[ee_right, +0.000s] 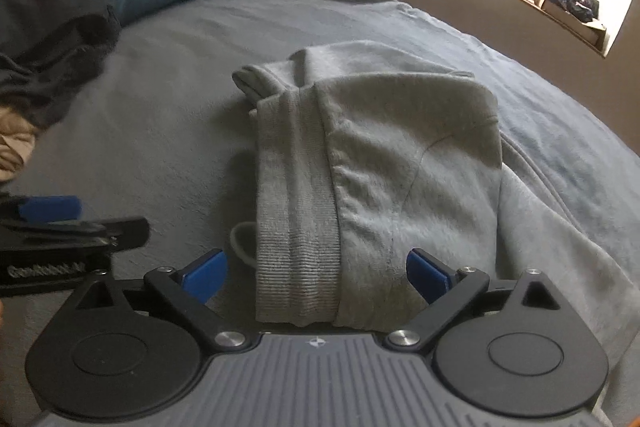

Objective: Fold clothes

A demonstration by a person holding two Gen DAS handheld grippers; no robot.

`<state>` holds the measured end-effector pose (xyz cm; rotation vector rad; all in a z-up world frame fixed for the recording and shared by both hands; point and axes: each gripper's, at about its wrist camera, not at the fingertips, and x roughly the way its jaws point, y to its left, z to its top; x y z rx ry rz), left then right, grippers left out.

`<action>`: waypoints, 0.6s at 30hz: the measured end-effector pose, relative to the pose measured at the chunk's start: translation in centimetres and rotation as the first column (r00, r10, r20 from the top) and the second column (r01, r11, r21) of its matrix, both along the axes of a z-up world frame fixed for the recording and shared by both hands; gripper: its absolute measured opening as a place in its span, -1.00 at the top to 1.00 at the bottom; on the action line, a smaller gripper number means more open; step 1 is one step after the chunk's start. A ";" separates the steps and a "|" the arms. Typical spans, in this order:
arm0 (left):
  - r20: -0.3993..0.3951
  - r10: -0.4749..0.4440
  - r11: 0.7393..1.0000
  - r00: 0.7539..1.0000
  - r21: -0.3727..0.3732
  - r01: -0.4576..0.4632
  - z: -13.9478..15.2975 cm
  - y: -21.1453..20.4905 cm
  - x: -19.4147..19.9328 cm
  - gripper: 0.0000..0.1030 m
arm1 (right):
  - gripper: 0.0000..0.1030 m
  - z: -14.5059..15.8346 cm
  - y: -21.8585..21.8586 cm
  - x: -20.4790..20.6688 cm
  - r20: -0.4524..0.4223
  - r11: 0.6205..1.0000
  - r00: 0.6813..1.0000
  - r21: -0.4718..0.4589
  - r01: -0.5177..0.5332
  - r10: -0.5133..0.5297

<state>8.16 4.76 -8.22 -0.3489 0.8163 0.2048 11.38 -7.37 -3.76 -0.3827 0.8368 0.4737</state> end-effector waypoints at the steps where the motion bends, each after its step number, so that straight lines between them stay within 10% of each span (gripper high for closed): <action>1: 0.001 0.003 1.000 1.000 0.002 -0.003 0.0 0.1 0.0 -0.52 | -0.92 -0.2 0.0 0.1 0.006 1.000 1.000 -0.009 0.006 -0.006; 8: 0.012 0.018 1.000 1.000 -0.007 -0.018 0.2 0.6 -0.1 -0.52 | -0.84 -1.8 -0.6 1.4 -0.006 0.996 0.998 -0.053 0.070 -0.070; 18: 0.071 -0.077 0.996 0.994 -0.028 0.079 0.5 0.1 -0.5 -0.55 | 0.45 0.8 -2.7 2.5 -0.077 0.981 0.986 0.120 0.155 -0.147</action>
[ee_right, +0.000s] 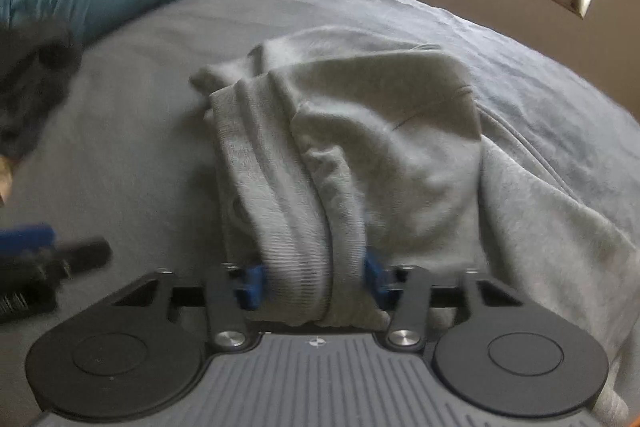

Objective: Fold clothes

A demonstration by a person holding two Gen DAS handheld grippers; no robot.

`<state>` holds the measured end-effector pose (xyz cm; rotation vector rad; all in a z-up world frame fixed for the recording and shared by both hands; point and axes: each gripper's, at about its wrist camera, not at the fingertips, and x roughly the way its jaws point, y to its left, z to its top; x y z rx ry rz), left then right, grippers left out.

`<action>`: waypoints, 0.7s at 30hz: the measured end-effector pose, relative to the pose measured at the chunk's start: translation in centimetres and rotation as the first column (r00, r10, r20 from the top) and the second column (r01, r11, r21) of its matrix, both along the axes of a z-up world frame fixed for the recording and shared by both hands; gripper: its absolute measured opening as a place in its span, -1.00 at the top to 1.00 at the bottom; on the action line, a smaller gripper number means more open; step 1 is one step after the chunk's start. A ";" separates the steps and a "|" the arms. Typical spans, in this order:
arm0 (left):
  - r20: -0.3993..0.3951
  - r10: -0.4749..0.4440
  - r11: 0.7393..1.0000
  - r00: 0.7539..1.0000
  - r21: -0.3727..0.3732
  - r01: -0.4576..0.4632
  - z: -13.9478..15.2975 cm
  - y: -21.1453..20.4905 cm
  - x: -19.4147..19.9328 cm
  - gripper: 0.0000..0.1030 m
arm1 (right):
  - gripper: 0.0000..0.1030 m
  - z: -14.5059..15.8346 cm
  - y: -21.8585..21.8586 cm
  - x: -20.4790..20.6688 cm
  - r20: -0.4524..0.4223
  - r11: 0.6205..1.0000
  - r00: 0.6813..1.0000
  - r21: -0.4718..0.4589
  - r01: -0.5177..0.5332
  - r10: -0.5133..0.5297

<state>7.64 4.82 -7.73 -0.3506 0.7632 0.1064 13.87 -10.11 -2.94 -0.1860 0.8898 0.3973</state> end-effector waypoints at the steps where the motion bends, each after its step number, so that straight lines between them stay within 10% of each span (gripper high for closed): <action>1: 0.010 -0.022 1.000 1.000 0.000 0.022 0.1 -0.2 0.0 -0.55 | 0.48 0.6 -0.8 0.3 -0.019 0.999 1.000 0.043 0.018 -0.017; 9: 0.124 -0.224 0.974 0.967 0.059 0.218 1.4 -3.4 -0.5 -0.79 | 0.58 4.2 -7.0 2.2 -0.221 0.878 0.971 0.441 0.183 -0.091; 21: 0.262 -0.296 0.953 0.919 0.144 0.266 2.5 -5.4 -0.2 -0.98 | 0.61 6.6 -6.8 1.2 -0.309 0.792 0.951 0.583 0.178 0.014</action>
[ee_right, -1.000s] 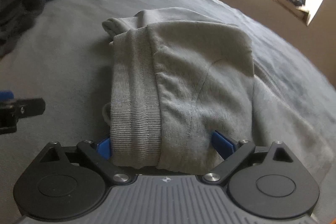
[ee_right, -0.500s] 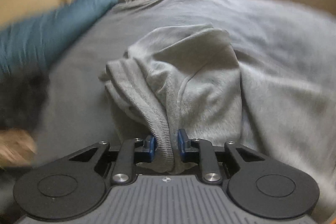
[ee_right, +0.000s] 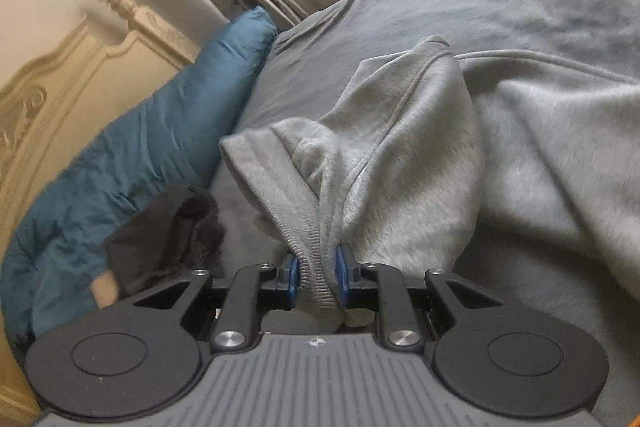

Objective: Fold clothes

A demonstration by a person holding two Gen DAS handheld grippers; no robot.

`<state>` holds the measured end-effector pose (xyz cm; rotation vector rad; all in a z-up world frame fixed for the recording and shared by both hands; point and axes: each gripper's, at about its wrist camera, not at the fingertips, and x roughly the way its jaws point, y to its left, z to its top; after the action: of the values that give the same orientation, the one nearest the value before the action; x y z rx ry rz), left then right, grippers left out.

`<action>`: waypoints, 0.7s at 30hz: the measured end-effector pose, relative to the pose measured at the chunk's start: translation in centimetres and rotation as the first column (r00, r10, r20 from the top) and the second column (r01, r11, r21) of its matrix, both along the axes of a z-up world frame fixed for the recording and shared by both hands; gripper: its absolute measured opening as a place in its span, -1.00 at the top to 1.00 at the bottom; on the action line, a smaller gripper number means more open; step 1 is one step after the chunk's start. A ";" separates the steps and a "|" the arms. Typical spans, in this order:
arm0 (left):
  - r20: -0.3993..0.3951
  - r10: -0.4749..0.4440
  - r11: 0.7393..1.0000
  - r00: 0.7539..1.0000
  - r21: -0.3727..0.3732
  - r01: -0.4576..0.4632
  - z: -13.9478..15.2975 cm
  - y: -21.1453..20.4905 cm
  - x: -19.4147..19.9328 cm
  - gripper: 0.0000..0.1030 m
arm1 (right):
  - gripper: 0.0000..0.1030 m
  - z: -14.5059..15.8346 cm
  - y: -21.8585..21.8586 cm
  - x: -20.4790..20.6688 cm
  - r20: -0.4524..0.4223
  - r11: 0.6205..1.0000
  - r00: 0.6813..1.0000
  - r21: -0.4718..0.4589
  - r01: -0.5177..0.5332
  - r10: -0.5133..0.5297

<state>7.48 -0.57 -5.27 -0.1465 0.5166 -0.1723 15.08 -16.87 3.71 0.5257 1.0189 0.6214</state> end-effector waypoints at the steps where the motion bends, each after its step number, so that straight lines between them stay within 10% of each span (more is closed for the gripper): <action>1: 0.002 -0.008 1.000 1.000 0.002 0.008 0.0 -0.1 -0.1 -0.98 | 0.62 -0.1 -0.2 0.2 -0.004 1.000 1.000 0.014 0.011 -0.011; 11: -0.024 -0.008 1.000 1.000 0.015 0.009 -0.7 0.1 0.5 -0.98 | 0.60 -2.4 -0.4 2.6 -0.122 0.996 0.992 0.085 0.021 -0.010; 21: -0.159 -0.045 0.991 0.986 -0.135 0.024 -3.0 0.6 2.3 -0.99 | -0.03 -2.6 -6.0 3.4 -0.163 0.985 0.982 0.130 0.112 -0.090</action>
<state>9.81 0.06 -8.22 -0.2834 0.6697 -0.2302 18.45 -22.86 1.14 0.7542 1.0945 0.5689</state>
